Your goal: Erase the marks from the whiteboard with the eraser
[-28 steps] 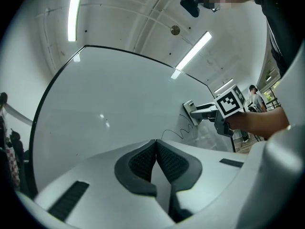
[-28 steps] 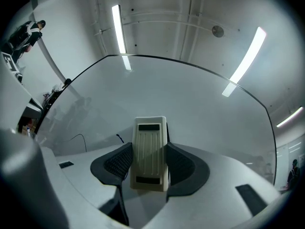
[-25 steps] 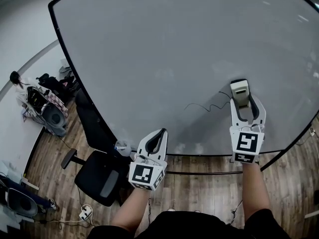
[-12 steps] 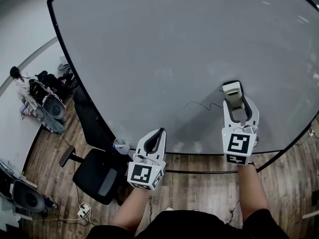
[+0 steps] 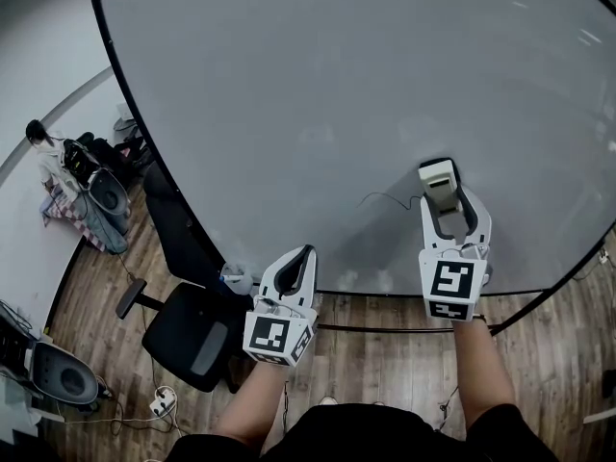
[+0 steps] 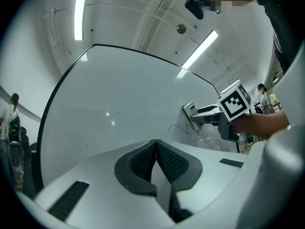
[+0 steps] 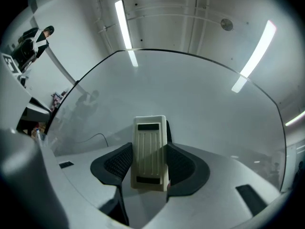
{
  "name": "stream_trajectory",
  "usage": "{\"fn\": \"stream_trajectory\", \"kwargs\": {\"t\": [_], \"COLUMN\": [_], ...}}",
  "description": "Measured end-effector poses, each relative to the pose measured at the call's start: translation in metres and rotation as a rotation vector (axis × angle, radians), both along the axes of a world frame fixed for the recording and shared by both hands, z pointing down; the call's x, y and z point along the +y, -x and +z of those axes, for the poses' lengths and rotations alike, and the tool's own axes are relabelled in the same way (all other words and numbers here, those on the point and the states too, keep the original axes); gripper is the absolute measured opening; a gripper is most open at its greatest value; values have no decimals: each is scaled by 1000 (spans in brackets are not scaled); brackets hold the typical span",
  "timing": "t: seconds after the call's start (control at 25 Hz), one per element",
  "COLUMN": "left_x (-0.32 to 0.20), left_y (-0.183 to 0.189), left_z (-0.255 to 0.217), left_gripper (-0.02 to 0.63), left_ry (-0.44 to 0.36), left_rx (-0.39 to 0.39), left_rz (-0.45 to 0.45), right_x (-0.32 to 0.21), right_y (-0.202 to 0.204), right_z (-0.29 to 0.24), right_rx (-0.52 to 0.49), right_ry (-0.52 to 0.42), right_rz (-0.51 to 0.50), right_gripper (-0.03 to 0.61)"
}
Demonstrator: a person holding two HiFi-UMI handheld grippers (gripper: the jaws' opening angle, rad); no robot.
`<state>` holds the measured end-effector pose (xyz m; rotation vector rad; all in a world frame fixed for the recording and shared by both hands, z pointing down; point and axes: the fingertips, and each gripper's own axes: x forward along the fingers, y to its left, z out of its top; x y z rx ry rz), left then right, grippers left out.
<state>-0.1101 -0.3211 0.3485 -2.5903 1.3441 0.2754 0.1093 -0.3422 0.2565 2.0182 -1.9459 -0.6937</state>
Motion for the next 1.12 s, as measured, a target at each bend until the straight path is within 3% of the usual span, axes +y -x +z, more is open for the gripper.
{"fn": "stream_trajectory", "kwargs": {"t": [0.28, 0.72, 1.12], "left_x": [1, -7, -17], "left_y": [-1, 9, 20], "left_z": [1, 1, 8], "left_gripper": [19, 19, 19], "left_ry": [0, -7, 4], "left_rx": [-1, -12, -12], "left_rz": [9, -1, -15], "right_x": [0, -9, -28], "right_y": [3, 36, 74], "right_z": [2, 23, 51], "right_rx": [-34, -18, -63], "right_ry": [10, 41, 108], "right_rz": [-13, -60, -139], "right_gripper": [245, 245, 253]}}
